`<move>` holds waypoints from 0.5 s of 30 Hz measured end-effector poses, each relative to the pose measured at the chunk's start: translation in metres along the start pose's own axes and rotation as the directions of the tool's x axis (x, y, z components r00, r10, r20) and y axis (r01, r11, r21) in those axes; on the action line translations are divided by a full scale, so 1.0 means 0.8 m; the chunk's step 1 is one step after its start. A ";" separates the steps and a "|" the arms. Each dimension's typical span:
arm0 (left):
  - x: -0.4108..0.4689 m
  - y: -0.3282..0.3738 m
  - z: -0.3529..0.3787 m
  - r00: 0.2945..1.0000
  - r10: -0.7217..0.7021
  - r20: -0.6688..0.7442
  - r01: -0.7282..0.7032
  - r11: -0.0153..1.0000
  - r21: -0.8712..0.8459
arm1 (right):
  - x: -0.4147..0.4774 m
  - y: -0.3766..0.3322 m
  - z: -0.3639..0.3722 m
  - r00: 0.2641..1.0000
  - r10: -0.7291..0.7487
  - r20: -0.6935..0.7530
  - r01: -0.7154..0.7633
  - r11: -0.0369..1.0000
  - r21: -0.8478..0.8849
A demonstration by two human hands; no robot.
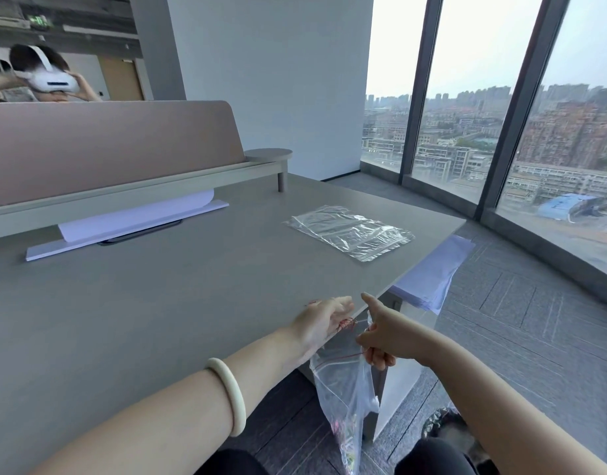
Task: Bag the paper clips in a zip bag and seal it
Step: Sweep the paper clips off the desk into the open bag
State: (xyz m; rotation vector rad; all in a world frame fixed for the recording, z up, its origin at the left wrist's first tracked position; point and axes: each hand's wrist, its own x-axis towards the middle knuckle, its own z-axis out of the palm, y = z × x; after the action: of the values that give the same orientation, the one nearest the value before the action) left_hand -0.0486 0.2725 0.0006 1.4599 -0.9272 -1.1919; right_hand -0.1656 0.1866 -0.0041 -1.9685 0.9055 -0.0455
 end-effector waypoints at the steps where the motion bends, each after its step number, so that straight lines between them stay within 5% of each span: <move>1: -0.002 0.002 -0.004 1.000 0.015 0.007 -0.015 1.000 0.004 | 0.001 0.000 0.000 1.000 0.001 0.000 -0.001 1.000 -0.002; 5: 0.009 0.018 -0.041 0.992 0.094 -0.089 -0.085 0.991 0.099 | 0.003 0.002 -0.001 1.000 -0.004 -0.001 0.004 1.000 -0.004; 8: 0.029 0.011 -0.076 0.978 0.105 -0.178 -0.022 0.910 0.414 | 0.002 0.002 -0.003 1.000 -0.005 -0.001 0.005 1.000 -0.002; 15: 0.034 -0.009 -0.057 0.999 0.043 -0.022 -0.011 0.654 0.756 | 0.004 0.002 -0.005 1.000 -0.002 0.000 0.002 1.000 0.004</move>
State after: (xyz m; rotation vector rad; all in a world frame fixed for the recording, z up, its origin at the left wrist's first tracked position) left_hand 0.0017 0.2586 -0.0113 2.1022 -1.5309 -0.7472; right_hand -0.1654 0.1816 -0.0041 -1.9655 0.9028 -0.0487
